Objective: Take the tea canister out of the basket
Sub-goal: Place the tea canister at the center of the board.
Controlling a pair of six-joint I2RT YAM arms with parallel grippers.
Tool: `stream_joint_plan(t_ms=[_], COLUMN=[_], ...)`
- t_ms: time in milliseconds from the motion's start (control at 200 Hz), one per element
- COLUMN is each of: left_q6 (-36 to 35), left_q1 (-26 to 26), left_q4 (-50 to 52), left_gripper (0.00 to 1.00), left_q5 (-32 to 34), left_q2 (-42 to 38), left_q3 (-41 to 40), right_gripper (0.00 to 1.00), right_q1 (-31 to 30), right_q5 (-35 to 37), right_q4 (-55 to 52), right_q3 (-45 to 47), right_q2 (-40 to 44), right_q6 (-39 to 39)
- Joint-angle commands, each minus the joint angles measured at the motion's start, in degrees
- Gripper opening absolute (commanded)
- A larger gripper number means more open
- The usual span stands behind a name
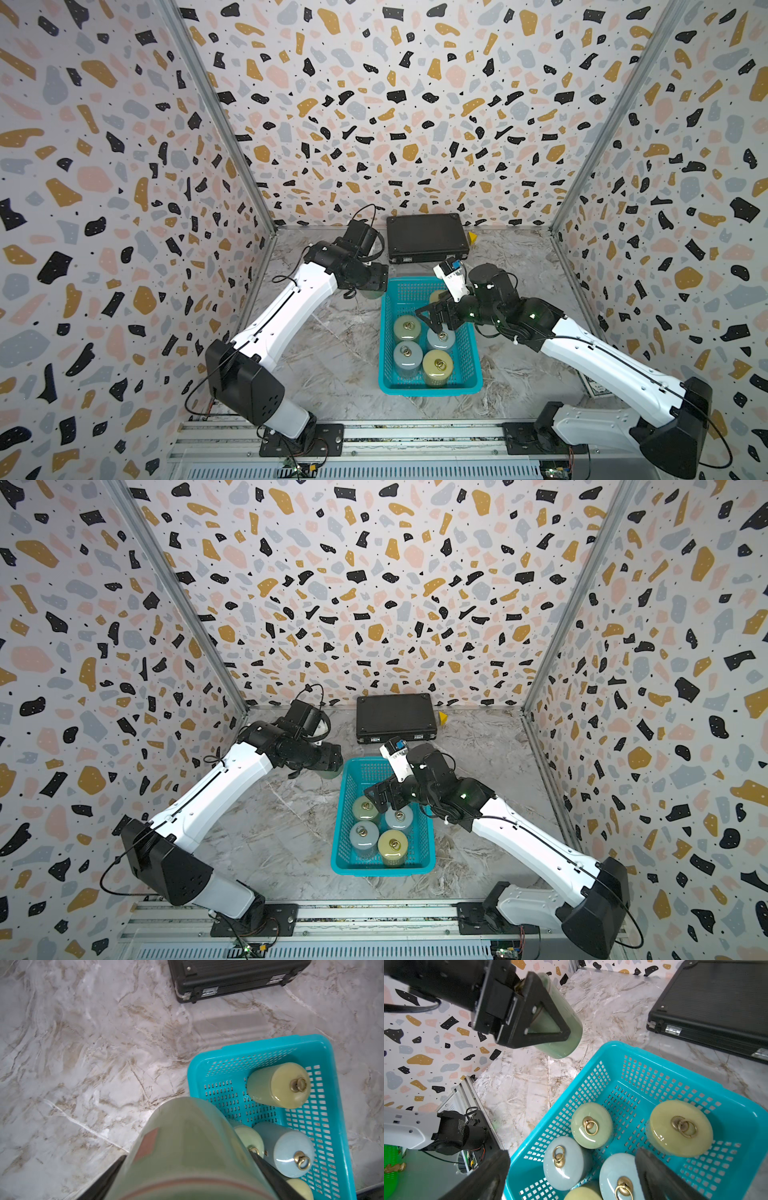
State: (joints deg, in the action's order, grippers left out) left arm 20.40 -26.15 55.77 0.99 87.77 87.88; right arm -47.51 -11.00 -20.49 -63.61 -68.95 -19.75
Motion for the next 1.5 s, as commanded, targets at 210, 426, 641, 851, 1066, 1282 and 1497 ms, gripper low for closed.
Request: stream_joint_plan(t_ms=[210, 426, 641, 851, 1066, 1282, 1497], left_q6=[-0.9, -0.8, -2.0, -2.8, -4.0, -3.9, -4.0], left_q1=[5.3, 7.2, 7.7, 8.0, 8.6, 9.2, 9.6], left_q4=[-9.2, -13.8, -16.5, -18.6, -19.7, -20.0, -19.4], left_gripper=[0.76, 0.78, 0.78, 0.78, 0.78, 0.79, 0.81], left_q5=[-1.2, -1.1, 1.3, 1.8, 3.0, 2.8, 1.6], left_q2=[2.8, 10.3, 17.8, 21.8, 24.8, 25.5, 26.2], left_q3=[-6.4, -6.5, -4.3, -3.3, -2.7, -2.6, -1.9], right_gripper=[0.99, 0.99, 0.99, 0.99, 0.99, 0.99, 0.99], right_q1=[-1.7, -2.0, -2.0, -2.0, -2.1, -2.1, -2.0], right_q5=[7.8, 9.2, 9.8, 10.0, 10.1, 10.1, 9.9], right_q4=[8.9, 7.0, 5.3, 4.2, 3.9, 3.9, 4.0], right_q3=[1.1, 0.7, 0.4, 0.8, 1.5, 1.7, 1.6], right_q2=[1.7, 2.0, 2.7, 3.7, 4.1, 4.1, 3.8], right_q6=[4.8, 5.8, 5.4, 4.7, 3.9, 3.9, 3.8])
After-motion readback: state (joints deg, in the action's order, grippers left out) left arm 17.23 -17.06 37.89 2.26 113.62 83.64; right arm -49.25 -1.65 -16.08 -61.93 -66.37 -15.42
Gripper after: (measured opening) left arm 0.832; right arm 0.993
